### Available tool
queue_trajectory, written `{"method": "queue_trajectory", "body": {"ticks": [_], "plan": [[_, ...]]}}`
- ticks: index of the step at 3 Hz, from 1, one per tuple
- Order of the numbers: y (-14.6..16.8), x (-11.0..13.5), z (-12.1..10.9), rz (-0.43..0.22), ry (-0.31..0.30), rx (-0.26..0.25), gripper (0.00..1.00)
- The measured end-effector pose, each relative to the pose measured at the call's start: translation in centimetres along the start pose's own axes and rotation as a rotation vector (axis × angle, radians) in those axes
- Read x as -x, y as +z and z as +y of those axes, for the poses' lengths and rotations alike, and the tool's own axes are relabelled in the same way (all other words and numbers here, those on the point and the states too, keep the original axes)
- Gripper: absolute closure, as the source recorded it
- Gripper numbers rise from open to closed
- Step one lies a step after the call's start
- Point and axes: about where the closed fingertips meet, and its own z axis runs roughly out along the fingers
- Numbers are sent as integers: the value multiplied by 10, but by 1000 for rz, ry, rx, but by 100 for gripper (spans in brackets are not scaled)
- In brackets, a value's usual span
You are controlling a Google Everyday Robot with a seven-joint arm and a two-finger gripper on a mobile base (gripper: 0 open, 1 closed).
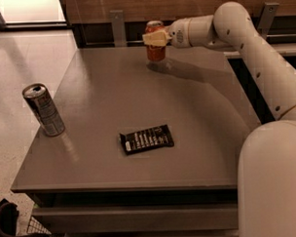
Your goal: Move coke can near redbull can
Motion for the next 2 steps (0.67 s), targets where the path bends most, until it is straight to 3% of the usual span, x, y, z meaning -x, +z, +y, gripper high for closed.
{"method": "queue_trajectory", "body": {"ticks": [2], "plan": [[-60, 18, 65, 0, -58, 22, 100]]}}
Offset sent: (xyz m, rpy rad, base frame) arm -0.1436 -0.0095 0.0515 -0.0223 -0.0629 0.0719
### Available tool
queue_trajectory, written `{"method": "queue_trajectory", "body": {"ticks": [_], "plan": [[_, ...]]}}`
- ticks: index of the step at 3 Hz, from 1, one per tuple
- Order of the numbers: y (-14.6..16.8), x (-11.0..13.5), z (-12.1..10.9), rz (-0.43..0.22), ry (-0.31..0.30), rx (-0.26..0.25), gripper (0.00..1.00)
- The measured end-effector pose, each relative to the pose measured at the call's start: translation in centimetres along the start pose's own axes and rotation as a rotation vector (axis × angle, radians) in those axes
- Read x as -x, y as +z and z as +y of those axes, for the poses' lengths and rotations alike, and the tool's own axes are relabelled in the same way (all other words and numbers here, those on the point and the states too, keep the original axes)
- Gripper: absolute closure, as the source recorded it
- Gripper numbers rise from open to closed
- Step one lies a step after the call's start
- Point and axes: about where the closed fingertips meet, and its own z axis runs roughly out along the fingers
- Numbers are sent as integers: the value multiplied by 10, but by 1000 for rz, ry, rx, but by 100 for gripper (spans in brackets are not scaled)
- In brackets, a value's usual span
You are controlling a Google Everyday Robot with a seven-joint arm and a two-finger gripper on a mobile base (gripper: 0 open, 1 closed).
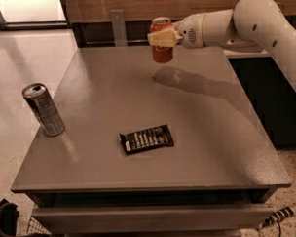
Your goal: Move coke can near redbull can
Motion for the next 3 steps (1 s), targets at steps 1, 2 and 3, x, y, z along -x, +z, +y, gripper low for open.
{"method": "queue_trajectory", "body": {"ticks": [1, 2, 3], "plan": [[-15, -6, 59, -31, -34, 42, 100], [-7, -12, 104, -58, -74, 99, 100], [6, -18, 147, -75, -103, 170, 100]]}}
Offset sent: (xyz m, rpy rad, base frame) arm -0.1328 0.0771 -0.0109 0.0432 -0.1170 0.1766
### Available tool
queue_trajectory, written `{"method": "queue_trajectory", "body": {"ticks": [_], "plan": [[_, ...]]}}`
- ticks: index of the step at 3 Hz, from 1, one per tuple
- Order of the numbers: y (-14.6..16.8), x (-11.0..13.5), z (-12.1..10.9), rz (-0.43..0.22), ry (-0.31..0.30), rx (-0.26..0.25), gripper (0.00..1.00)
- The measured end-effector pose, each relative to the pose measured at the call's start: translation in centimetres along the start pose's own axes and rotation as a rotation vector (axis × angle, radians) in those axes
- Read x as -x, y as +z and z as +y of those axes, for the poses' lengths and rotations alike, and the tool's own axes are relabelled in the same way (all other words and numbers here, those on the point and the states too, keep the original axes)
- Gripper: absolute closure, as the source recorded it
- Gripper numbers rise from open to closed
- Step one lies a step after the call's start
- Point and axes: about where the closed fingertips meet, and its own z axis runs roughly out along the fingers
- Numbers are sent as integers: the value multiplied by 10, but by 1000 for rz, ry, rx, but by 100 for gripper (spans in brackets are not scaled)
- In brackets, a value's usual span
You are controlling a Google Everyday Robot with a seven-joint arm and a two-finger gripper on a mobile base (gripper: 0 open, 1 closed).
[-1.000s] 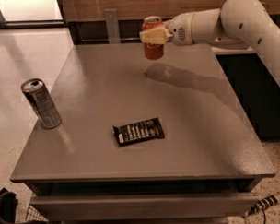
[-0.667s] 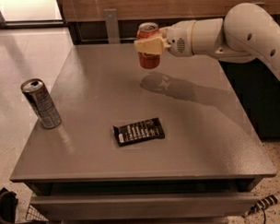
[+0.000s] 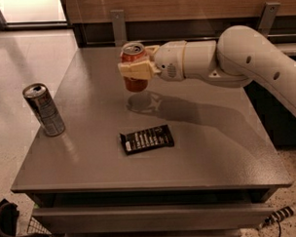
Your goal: Move coke can near redbull can
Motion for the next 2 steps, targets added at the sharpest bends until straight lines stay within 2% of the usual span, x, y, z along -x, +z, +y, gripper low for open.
{"method": "queue_trajectory", "body": {"ticks": [1, 2], "plan": [[21, -1, 44, -9, -18, 118, 100], [23, -1, 45, -6, -17, 119, 100]]}}
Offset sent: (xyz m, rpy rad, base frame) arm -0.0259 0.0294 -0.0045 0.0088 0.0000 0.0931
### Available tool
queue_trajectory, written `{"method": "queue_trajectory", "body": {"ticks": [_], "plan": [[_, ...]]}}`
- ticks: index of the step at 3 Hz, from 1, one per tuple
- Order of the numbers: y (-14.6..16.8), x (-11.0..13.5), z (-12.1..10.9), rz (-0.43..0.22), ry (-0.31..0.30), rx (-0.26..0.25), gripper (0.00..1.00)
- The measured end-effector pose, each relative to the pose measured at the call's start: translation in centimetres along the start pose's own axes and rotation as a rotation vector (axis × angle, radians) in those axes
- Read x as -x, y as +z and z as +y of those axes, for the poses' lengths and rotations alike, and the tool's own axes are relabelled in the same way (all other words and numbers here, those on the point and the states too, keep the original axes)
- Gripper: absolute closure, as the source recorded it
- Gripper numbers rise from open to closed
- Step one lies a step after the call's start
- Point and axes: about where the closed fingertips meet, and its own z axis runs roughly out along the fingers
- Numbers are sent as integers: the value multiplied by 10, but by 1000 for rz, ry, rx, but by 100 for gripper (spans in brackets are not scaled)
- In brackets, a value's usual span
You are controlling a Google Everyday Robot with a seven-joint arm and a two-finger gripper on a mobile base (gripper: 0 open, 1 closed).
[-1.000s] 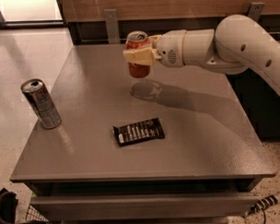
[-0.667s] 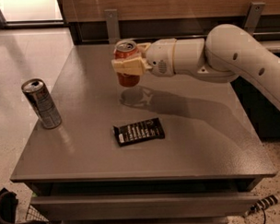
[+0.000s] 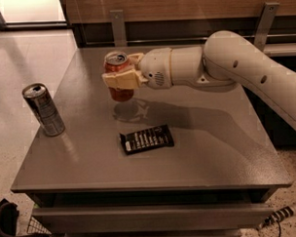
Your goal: Move coke can near redbull can
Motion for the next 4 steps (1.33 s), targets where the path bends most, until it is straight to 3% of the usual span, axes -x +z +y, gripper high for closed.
{"method": "queue_trajectory", "body": {"ticks": [2, 4], "plan": [[35, -13, 29, 49, 32, 14, 100], [76, -21, 59, 57, 60, 96, 100]]}}
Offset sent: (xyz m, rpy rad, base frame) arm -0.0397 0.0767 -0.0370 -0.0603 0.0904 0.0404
